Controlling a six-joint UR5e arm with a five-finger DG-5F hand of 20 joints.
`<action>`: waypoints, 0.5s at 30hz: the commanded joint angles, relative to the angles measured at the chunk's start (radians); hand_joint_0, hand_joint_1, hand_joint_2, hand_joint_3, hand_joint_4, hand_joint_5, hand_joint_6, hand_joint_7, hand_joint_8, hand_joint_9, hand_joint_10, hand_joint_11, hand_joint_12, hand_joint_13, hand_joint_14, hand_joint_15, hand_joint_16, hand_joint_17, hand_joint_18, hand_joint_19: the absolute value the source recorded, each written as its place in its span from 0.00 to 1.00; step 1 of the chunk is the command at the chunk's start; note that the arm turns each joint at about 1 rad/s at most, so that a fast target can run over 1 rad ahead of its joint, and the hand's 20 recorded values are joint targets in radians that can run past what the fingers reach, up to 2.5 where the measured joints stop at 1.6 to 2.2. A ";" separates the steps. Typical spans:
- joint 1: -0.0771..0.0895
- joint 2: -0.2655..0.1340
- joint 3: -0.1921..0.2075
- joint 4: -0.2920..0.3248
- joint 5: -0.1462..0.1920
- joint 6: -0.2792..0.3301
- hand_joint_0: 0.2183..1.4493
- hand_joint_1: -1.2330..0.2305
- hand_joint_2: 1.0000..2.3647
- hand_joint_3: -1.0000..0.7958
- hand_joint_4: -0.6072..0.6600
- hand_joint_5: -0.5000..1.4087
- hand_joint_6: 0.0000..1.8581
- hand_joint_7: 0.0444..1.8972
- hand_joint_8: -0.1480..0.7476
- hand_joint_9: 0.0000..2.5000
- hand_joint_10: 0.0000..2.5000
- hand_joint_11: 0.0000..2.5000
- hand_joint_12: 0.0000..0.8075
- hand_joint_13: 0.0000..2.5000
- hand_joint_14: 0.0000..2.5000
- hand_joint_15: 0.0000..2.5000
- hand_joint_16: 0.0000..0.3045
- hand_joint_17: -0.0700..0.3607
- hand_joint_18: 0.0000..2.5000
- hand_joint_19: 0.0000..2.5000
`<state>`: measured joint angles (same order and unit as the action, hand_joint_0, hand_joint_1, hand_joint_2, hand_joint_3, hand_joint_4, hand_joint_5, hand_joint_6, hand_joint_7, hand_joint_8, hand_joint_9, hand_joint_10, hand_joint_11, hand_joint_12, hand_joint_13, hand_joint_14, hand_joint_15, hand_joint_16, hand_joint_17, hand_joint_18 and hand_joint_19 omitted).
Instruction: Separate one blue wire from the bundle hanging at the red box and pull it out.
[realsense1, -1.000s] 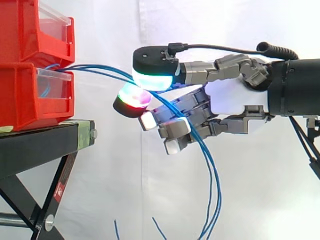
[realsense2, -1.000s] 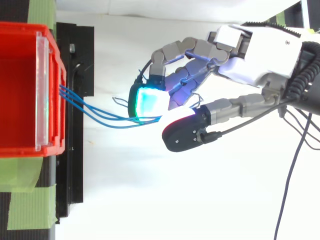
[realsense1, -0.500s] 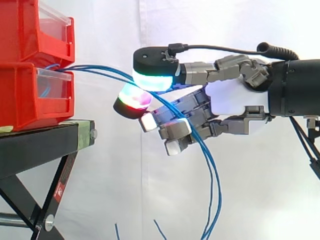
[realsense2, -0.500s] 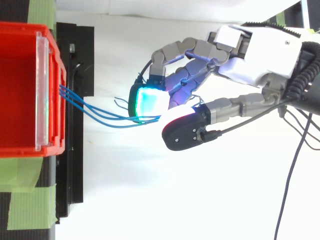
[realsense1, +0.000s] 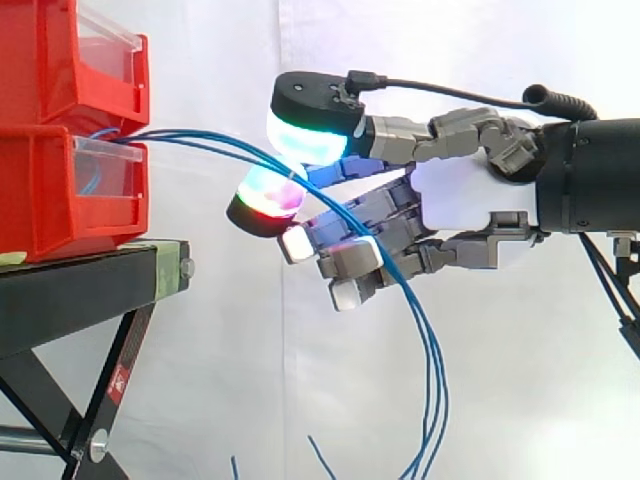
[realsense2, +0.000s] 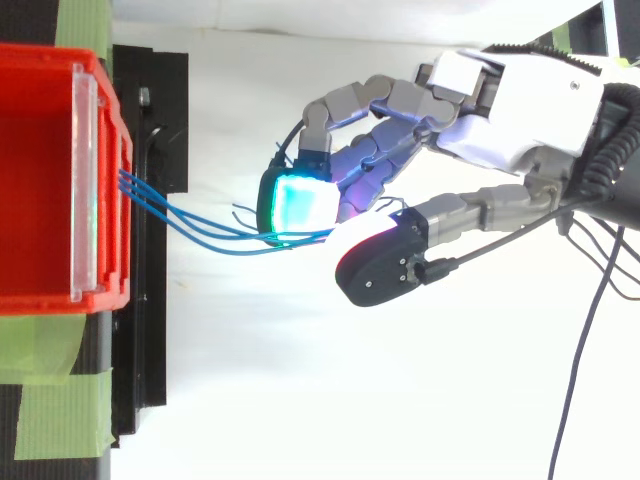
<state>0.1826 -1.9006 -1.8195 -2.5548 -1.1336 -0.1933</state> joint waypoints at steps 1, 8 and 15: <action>0.000 0.000 0.000 0.001 0.000 0.000 0.26 0.37 0.00 0.28 0.66 0.14 0.42 0.57 0.56 0.32 0.01 0.39 0.45 0.46 0.00 0.64 0.18 0.44 0.26 0.40; 0.000 0.000 0.000 -0.004 0.000 0.000 0.32 0.37 0.01 0.37 0.65 0.14 0.43 0.57 0.55 0.33 0.01 0.39 0.42 0.46 0.00 0.64 0.17 0.43 0.27 0.40; 0.000 0.000 0.000 -0.004 0.000 0.002 0.34 0.39 0.01 0.40 0.65 0.14 0.44 0.56 0.56 0.35 0.01 0.39 0.43 0.47 0.00 0.64 0.16 0.42 0.27 0.40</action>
<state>0.1826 -1.9006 -1.8193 -2.5593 -1.1335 -0.1919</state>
